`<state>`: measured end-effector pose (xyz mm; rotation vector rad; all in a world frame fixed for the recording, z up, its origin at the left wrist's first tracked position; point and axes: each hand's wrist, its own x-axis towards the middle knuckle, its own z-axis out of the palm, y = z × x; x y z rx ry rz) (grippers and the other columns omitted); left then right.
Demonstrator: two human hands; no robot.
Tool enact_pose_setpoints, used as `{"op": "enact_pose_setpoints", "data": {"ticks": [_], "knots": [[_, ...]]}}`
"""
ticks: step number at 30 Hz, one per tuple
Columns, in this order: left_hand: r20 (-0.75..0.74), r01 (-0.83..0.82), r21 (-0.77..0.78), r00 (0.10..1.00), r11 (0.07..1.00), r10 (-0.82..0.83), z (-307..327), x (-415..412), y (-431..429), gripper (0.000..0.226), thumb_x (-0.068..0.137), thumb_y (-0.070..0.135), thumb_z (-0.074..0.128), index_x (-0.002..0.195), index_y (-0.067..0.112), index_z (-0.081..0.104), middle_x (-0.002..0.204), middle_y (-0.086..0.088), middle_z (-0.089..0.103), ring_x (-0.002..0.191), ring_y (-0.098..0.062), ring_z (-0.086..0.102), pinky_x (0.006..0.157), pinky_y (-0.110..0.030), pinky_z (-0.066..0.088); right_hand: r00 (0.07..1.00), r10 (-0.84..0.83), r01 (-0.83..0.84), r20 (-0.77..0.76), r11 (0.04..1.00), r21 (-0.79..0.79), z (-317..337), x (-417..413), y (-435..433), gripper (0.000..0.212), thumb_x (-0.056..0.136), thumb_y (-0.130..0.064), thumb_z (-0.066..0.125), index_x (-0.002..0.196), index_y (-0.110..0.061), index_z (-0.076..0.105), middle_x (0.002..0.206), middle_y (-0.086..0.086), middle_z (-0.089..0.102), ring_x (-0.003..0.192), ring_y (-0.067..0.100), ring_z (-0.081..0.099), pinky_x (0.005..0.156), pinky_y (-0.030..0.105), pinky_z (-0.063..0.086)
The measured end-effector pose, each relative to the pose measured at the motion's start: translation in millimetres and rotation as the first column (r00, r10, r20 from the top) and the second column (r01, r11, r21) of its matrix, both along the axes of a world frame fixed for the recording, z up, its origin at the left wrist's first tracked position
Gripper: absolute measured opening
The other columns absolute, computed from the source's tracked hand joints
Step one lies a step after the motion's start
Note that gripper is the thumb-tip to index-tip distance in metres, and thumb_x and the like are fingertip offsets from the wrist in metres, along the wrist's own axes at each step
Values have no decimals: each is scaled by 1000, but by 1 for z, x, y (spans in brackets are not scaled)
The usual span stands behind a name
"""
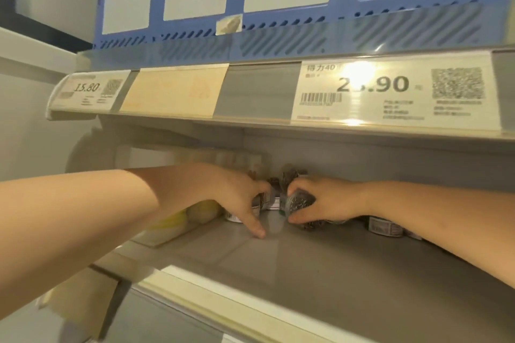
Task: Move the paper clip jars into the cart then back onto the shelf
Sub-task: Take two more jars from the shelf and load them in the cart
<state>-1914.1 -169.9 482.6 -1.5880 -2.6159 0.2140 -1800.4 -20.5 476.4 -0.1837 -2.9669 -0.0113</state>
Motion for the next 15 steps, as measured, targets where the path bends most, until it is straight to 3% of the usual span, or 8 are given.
{"op": "enact_pose_setpoints", "data": {"ticks": [3, 6, 11, 15], "knots": [[-46, -26, -52, 999, 998, 23, -3, 6, -1, 84, 79, 63, 57, 146, 29, 22, 148, -5, 35, 130, -25, 38, 95, -24, 32, 1000, -13, 13, -16, 1000, -18, -3, 7, -3, 37, 81, -41, 68, 106, -27, 44, 100, -5, 52, 85, 11, 49, 68, 24, 39], [-65, 10, -10, 998, 1000, -11, -6, 11, -6, 76, 78, 65, 55, 143, 36, 29, 147, -3, 36, 130, -24, 38, 100, -26, 31, 998, -63, 63, 0, 998, -10, -1, 21, -6, 39, 78, -37, 72, 98, -26, 40, 78, -10, 47, 64, 5, 42, 52, 21, 32], [50, 150, 94, 987, 984, -155, -17, 38, -13, 64, 83, 53, 57, 141, 37, 33, 137, -4, 42, 126, -20, 39, 105, -29, 32, 985, -170, 170, -27, 985, -24, 1, 51, -8, 49, 69, -43, 79, 92, -23, 42, 77, -9, 48, 64, 6, 41, 52, 25, 31], [23, 188, 176, 981, 966, -195, -17, 72, -17, 52, 79, 54, 63, 125, 32, 51, 116, -5, 52, 109, -20, 48, 91, -29, 40, 983, -182, 180, -21, 982, -57, -1, 86, -11, 57, 65, -44, 81, 102, -28, 40, 92, -5, 52, 75, 8, 47, 63, 27, 38]]}}
